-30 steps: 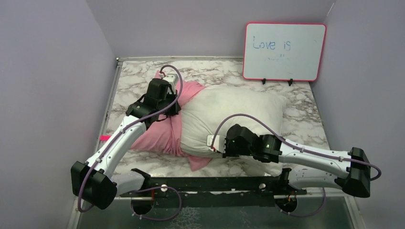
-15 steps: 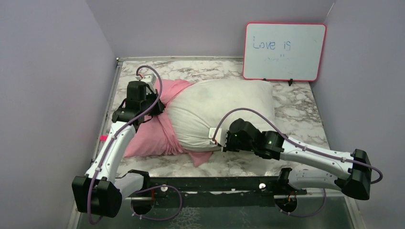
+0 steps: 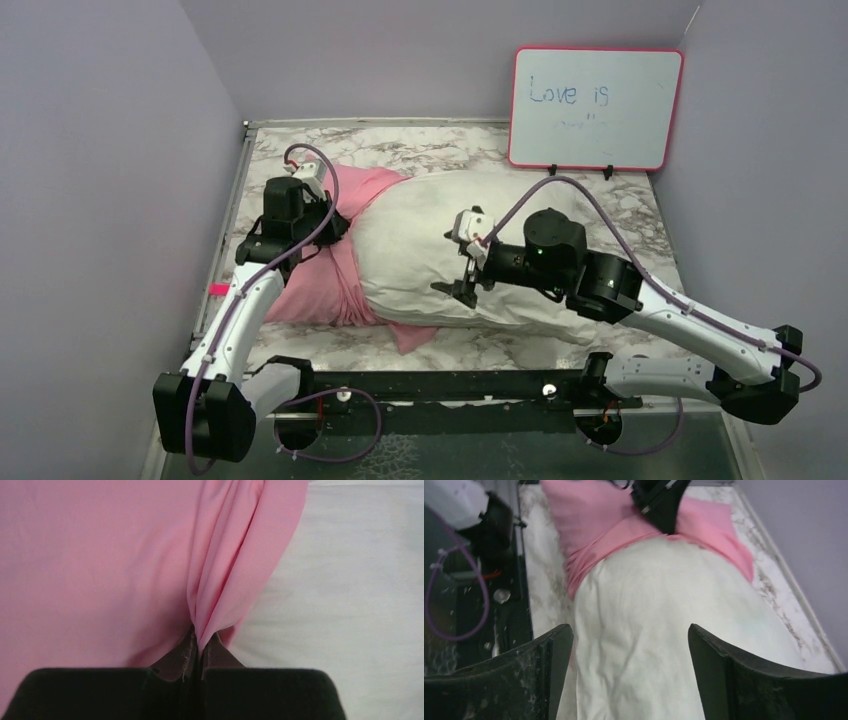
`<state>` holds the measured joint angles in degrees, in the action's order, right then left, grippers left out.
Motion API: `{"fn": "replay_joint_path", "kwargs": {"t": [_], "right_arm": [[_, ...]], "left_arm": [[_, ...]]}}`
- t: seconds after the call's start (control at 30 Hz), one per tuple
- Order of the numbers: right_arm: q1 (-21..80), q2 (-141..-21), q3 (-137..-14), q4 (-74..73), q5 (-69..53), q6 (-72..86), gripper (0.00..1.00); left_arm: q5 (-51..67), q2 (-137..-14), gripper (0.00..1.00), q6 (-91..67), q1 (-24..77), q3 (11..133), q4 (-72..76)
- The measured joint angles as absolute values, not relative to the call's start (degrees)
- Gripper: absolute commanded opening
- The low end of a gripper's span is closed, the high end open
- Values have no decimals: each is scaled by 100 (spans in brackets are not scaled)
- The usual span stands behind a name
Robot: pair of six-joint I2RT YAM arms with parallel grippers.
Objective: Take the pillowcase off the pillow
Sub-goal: Remove the pillow from the pillowcase.
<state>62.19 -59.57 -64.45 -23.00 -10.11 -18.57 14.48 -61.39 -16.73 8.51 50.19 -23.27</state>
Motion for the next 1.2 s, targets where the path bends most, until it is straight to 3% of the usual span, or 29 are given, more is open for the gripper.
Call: {"fn": "replay_joint_path", "kwargs": {"t": [0.07, 0.13, 0.2, 0.37, 0.5, 0.67, 0.8, 0.87, 1.07, 1.2], "right_arm": [[6226, -6027, -6591, -1940, -537, -1664, 99], [6077, -6322, -6851, -1785, -21, -1417, 94], [5424, -6897, -7435, -1844, 47, -1009, 93], [3463, -8799, -8862, -2255, -642, 110, 94], [3218, -10208, -9959, -3116, -1376, 528, 93], [3321, -11340, -10903, -3999, -2576, 486, 44], [3271, -11354, -10584, -4158, -3380, 169, 22], [3253, -11153, -10239, -4025, -3548, 47, 4], [3253, -10630, -9859, -3850, -3673, -244, 1], [3275, -10442, -9776, -3697, -3557, -366, 1]], "left_arm": [[1542, -6073, 0, -1671, 827, 4941, -2265], [1612, -5966, 0, -1671, 823, 4849, -2211], [1667, -5843, 0, -1673, 823, 4755, -2189], [1876, -5588, 0, -1675, 821, 4619, -2189], [2023, -5474, 0, -1693, 821, 4545, -2189], [2108, -5347, 0, -1702, 821, 4506, -2204], [2222, -5347, 0, -1734, 827, 4506, -2283], [2296, -5360, 0, -1747, 827, 4506, -2292], [2473, -5470, 38, -1809, 827, 4532, -2300], [2606, -5522, 56, -1859, 836, 4759, -2320]]}}
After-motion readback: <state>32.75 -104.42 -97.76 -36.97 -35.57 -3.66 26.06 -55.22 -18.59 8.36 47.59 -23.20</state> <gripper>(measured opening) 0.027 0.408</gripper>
